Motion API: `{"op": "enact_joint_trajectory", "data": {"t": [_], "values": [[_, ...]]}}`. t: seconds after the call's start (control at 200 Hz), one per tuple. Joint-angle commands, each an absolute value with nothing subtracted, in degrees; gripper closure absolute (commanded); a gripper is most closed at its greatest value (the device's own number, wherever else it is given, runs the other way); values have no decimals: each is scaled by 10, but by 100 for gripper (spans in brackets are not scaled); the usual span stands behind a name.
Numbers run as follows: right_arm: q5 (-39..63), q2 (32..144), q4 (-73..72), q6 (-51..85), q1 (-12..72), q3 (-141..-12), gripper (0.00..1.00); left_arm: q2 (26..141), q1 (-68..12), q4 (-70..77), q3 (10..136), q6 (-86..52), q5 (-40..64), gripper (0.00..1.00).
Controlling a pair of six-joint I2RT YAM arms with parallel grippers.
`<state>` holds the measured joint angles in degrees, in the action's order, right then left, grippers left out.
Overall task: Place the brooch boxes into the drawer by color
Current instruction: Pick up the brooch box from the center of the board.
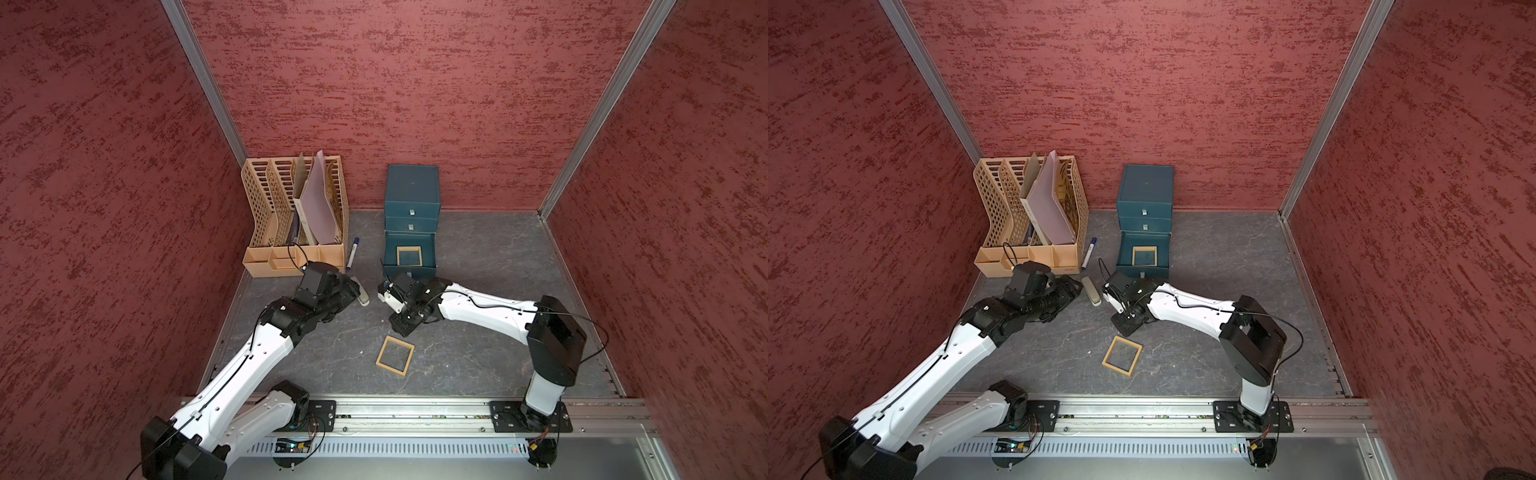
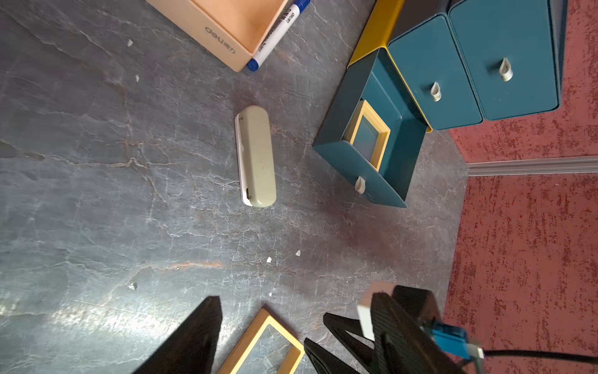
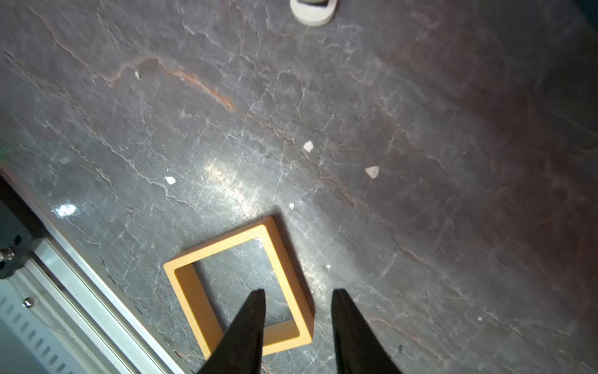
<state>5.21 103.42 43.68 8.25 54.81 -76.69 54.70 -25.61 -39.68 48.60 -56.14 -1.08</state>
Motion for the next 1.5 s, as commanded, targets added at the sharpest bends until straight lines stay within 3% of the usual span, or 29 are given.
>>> {"op": "enact_joint_trajectory", "data": {"t": [0.0,0.681,1.493], "values": [[13,1050,491,66,562,-774,62,529,-249,-412,483,-566,-19,23],[27,1072,446,59,589,-737,73,536,-246,-403,489,-568,-7,24],[35,1085,430,73,594,-722,79,535,-246,-403,500,-570,-8,24]]}}
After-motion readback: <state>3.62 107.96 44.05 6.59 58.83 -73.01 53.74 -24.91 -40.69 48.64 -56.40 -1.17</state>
